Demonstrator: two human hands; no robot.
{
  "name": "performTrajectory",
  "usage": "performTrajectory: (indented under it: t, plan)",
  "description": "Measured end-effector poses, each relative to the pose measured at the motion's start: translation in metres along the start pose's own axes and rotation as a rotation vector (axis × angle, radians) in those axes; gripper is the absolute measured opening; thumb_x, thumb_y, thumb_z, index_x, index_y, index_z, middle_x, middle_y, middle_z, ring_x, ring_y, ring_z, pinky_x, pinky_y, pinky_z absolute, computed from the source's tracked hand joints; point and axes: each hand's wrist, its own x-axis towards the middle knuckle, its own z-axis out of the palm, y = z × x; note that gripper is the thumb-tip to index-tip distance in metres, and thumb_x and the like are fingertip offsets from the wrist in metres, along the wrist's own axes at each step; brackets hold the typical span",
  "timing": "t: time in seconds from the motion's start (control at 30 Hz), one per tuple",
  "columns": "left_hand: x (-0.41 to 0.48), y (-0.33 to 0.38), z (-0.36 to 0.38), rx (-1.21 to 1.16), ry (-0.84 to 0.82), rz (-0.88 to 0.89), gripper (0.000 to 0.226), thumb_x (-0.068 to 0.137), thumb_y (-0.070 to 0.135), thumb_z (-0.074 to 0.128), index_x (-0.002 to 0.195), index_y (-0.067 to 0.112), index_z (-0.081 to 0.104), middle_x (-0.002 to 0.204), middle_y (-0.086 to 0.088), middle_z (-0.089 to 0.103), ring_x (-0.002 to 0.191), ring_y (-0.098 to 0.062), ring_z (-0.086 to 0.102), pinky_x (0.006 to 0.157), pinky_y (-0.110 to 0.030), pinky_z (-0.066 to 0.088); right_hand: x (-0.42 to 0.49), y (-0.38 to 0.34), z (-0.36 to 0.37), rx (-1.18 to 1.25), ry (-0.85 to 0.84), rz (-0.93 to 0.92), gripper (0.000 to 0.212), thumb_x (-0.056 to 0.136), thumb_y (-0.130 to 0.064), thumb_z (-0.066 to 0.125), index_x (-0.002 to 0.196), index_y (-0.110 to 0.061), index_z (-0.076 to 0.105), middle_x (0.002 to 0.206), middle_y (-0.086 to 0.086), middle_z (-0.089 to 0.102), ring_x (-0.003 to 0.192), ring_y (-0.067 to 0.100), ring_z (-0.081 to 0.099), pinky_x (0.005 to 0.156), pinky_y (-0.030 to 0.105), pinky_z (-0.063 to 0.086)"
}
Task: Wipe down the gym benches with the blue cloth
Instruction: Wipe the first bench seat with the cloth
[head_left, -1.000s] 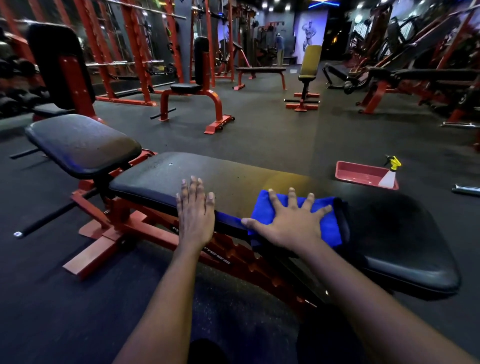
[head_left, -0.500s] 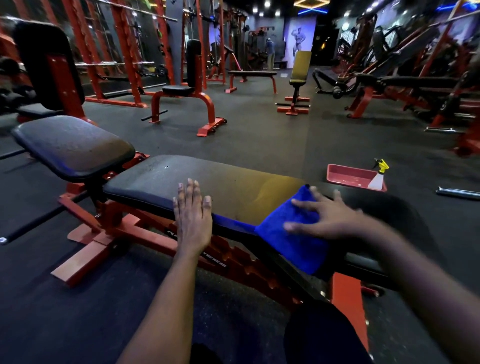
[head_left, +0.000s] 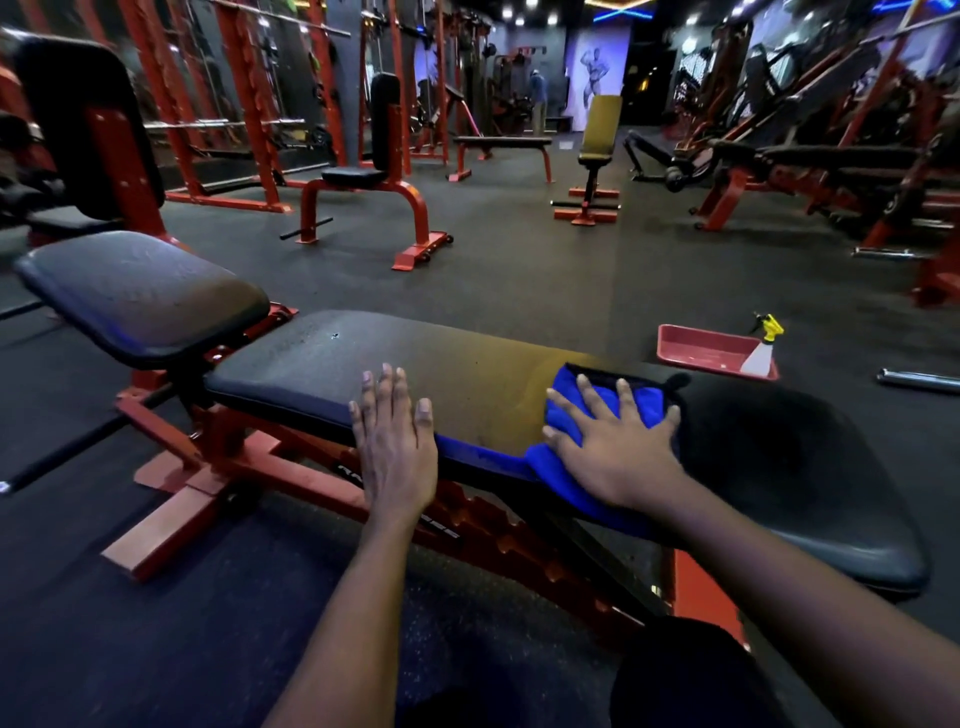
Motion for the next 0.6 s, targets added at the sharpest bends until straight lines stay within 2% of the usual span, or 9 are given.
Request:
performTrajectory:
  t: [0.1,0.23,0.3,0.43,0.5,0.6]
  plan:
    - [0.000,0.000,0.003,0.011,0.012,-0.006,0.067,0.099,0.052,0.008,0.156,0.017,0.016,0.164,0.002,0.008,0.147,-0.006,-0.014,0.119,-0.032,-0.013,0.011,0.009,-0.001,0.028,-0.005,0.053,0.058,0.096,-0.070,0.014,0.151,-0.057,-0.001,0.164,-0.017,-0.014,0.151,0.032,-0.017,0.101,0.081,-0.007]
    - [0.000,-0.002,0.003,0.001,0.008,0.021,0.068,0.098,0.054,0.005,0.156,0.019,0.016,0.164,0.004,0.007,0.149,-0.007,-0.011,0.118,-0.030,-0.015,0.073,-0.008,-0.015,0.075,-0.060,0.131,0.061,0.098,-0.065,0.018,0.155,-0.048,0.004,0.166,-0.011,-0.012,0.150,0.038,-0.016,0.102,0.083,-0.001]
    - [0.000,-0.002,0.004,-0.007,0.037,0.027,0.067,0.099,0.052,0.008,0.155,0.019,0.019,0.164,0.004,0.010,0.150,-0.008,-0.008,0.118,-0.029,-0.014,0.082,-0.011,-0.014,0.045,-0.055,0.083,0.061,0.099,-0.064,0.018,0.156,-0.046,0.006,0.165,-0.012,-0.011,0.150,0.039,-0.014,0.105,0.081,-0.001]
    - [-0.001,0.000,0.009,-0.033,0.104,0.008,0.062,0.101,0.047,0.014,0.153,0.017,0.029,0.162,0.002,0.021,0.151,-0.011,0.001,0.121,-0.032,-0.008,0.071,0.016,-0.009,0.029,-0.045,-0.133,0.053,0.099,-0.064,0.021,0.150,-0.058,0.008,0.163,-0.023,-0.007,0.153,0.027,-0.010,0.112,0.073,-0.001]
    - [0.001,0.001,0.012,-0.039,0.138,0.002,0.060,0.102,0.045,0.015,0.152,0.017,0.032,0.161,0.001,0.025,0.151,-0.012,0.005,0.121,-0.032,-0.006,0.086,0.024,-0.013,0.035,-0.063,-0.134,0.052,0.100,-0.062,0.022,0.150,-0.059,0.006,0.163,-0.023,-0.006,0.153,0.025,-0.008,0.113,0.071,0.001]
    - [0.001,0.004,0.014,-0.075,0.197,-0.007,0.057,0.102,0.041,0.019,0.151,0.015,0.034,0.159,-0.001,0.030,0.151,-0.014,0.011,0.122,-0.032,-0.003,0.122,0.004,-0.017,0.044,-0.084,-0.038,0.058,0.099,-0.063,0.019,0.154,-0.050,0.005,0.165,-0.016,-0.005,0.153,0.031,-0.007,0.114,0.070,0.003]
